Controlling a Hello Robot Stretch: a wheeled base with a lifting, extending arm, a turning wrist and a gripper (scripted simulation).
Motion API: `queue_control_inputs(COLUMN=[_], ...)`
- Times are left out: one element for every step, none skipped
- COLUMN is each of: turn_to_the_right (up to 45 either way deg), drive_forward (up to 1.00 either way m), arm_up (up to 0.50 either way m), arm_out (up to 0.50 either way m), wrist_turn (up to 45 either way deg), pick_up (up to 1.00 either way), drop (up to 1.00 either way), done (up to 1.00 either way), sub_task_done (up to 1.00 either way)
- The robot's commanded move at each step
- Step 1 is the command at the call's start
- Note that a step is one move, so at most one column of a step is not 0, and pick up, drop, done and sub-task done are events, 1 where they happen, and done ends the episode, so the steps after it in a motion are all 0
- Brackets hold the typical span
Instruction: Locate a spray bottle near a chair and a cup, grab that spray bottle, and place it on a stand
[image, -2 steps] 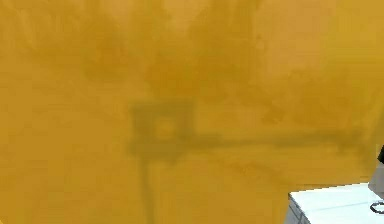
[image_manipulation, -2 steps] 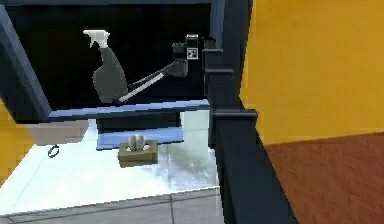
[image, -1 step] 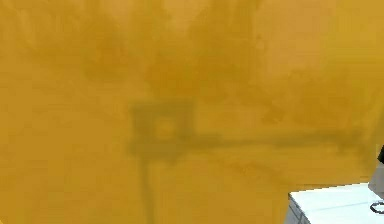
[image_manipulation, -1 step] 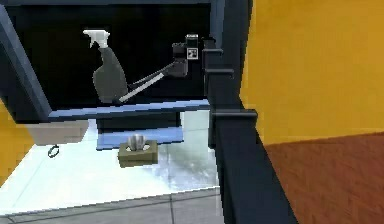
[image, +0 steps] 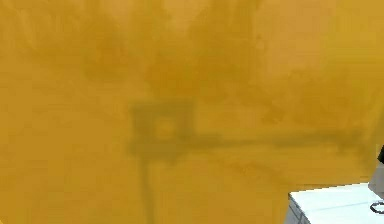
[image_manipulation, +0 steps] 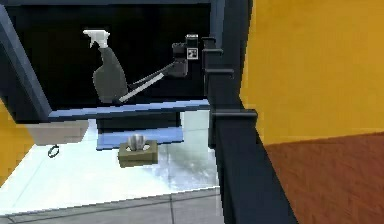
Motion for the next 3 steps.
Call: queue_control_inputs(turn_to_the_right=[0.0, 0.0, 0.0], drive_forward=[0.0, 0.0, 0.0], arm_up=[0.0, 0.0, 0.0], arm_out=[0.0, -0.1, 0.0], wrist_turn=[0.0, 0.0, 0.0], pick_up=[0.0, 0.0, 0.0], drop=[1.0, 0.0, 0.0], done=[0.0, 0.0, 1.0], sub_task_done=[0.0, 0.0, 0.0])
